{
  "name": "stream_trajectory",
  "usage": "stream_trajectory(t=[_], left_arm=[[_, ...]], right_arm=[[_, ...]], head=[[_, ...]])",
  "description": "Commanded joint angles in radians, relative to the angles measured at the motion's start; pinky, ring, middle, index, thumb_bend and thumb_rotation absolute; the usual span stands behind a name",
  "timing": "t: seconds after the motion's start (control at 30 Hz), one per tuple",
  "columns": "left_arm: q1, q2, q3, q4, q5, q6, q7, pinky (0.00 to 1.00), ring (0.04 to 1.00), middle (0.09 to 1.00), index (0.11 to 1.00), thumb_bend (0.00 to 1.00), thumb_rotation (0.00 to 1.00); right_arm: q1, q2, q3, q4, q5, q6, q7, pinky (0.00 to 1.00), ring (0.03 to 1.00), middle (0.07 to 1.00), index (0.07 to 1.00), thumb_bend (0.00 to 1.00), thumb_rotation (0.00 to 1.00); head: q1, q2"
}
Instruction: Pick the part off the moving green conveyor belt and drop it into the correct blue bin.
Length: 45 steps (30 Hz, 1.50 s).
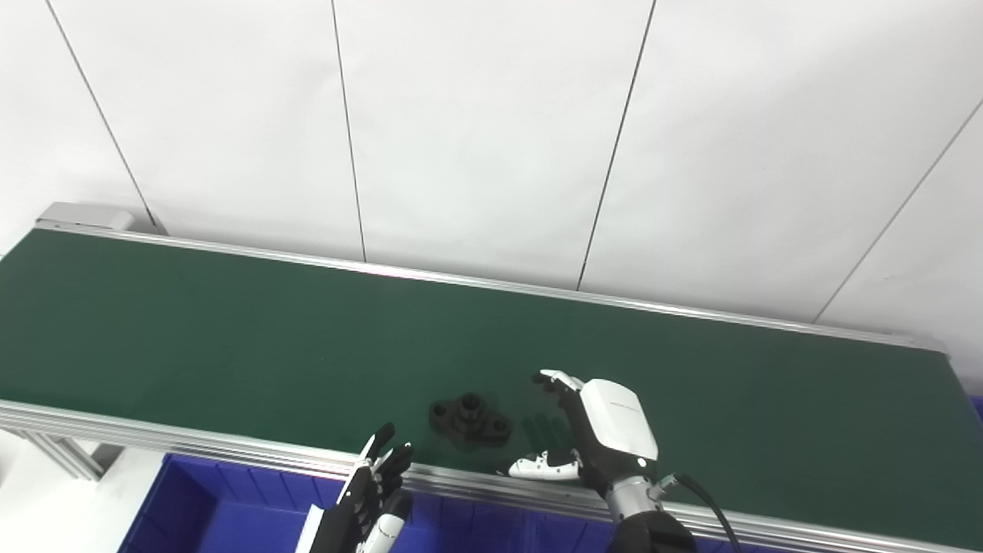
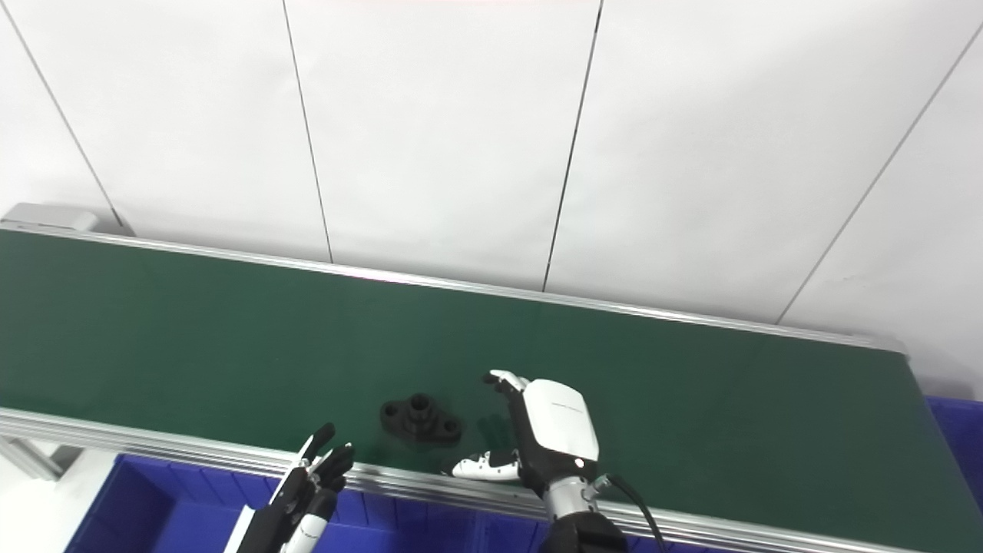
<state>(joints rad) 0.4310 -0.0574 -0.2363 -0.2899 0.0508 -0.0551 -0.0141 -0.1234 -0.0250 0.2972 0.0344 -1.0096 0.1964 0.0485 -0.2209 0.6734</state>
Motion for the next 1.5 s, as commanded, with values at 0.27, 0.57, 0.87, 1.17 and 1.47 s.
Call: stream_trajectory(t=[0.27,0.57,0.87,1.17,1.47], left_arm=[[0.002,-0.009,-0.012,-0.037,0.017,-0.012,0.0,0.92,0.907,0.903,0.964,0.46,0.78],[0.013,-0.008,-0.015,-0.055,0.019,0.001,-0.002,0.91,0.901,0.888,0.958,0.47,0.77],[0.027,-0.003,-0.015,-0.075,0.003,0.018,-0.01,0.92,0.902,0.892,0.957,0.46,0.77],[0.034,-0.001,-0.016,-0.084,-0.001,0.024,-0.011,0.92,0.898,0.888,0.956,0.48,0.78],[0.033,0.006,-0.013,-0.078,-0.016,0.018,-0.016,0.92,0.896,0.89,0.959,0.47,0.77]], right_arm=[[-0.063,0.019,0.042,0.066,0.024,0.039,-0.04,0.58,0.702,0.775,0.805,0.94,0.42],[-0.09,0.019,0.07,0.168,0.078,0.047,-0.034,0.49,0.589,0.682,0.779,0.89,0.39],[-0.074,0.032,0.092,0.243,0.132,0.027,-0.08,0.32,0.395,0.493,0.652,0.64,0.09],[-0.05,0.02,0.141,0.291,0.149,0.074,-0.089,0.28,0.359,0.423,0.525,0.52,0.0],[-0.038,0.014,0.175,0.29,0.154,0.09,-0.077,0.26,0.337,0.412,0.52,0.52,0.0]], head=[[0.006,0.006],[0.014,0.017],[0.012,0.028],[0.014,0.036],[0.011,0.039]])
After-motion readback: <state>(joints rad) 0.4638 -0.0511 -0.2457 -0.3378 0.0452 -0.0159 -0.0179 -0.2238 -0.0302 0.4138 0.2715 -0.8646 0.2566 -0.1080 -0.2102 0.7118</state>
